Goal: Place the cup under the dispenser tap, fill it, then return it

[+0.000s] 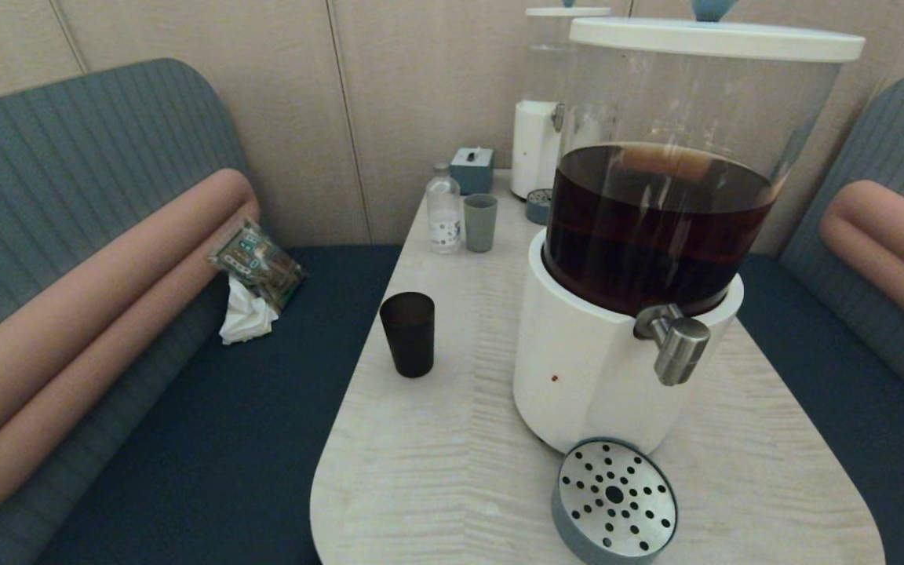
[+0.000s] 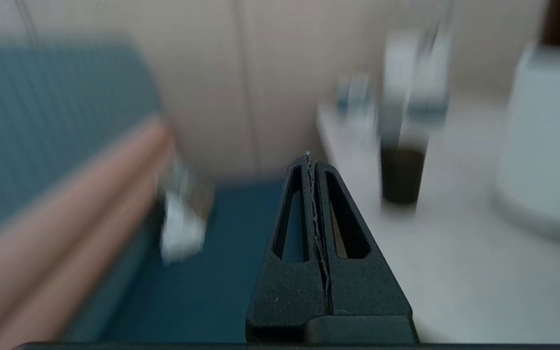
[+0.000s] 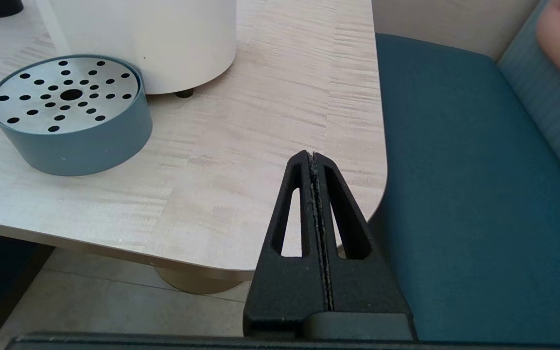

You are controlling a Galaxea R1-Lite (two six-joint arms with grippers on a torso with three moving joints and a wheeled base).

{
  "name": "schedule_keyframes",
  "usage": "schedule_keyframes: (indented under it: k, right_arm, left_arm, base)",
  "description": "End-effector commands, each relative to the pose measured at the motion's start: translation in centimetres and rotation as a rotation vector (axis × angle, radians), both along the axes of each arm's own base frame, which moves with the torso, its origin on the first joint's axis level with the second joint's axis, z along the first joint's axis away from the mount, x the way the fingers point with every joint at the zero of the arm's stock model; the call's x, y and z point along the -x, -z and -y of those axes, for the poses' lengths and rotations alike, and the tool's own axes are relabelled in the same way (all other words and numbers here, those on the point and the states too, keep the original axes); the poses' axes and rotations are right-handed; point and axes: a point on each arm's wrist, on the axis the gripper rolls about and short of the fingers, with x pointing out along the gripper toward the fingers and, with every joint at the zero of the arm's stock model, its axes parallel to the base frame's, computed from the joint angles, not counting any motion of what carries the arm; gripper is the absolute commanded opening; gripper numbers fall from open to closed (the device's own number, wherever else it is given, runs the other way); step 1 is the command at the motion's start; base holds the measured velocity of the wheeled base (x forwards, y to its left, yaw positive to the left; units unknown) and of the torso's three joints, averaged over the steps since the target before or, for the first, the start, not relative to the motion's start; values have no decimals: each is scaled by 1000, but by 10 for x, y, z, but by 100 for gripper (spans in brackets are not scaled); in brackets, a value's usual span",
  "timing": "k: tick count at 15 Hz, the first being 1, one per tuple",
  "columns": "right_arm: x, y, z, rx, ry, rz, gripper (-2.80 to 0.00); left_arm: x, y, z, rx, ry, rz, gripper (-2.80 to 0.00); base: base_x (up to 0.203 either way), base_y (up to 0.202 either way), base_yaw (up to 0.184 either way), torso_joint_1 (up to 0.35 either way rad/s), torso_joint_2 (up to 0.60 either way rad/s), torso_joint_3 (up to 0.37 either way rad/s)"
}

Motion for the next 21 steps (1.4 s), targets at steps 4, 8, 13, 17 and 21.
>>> schedule_keyframes:
  k: [4,8,13,17,21]
  right_arm:
    - [0,0,0,2,-1,4,-280]
    - [0,0,0,0,-1,2,-280]
    - [0,0,0,0,-1,4,-280]
    - [0,0,0,1,-1,4,-280]
    - [0,0,0,1,-1,4,-280]
  left_arm:
    - [-5,19,0,-43,-23,-189,-280]
    - [-6,25,-1,-44,-62,-251,-280]
    - [-6,29,-1,-35,-71,-290,-280]
    - [-6,29,-1,-29,-70,-291,-280]
    - [-6,29,-1,-29,-70,-291,-280]
  base:
    - [0,0,0,0,0,0]
    - [0,0,0,0,0,0]
    - [0,0,0,0,0,0]
    - [0,0,0,0,0,0]
    - [0,0,0,0,0,0]
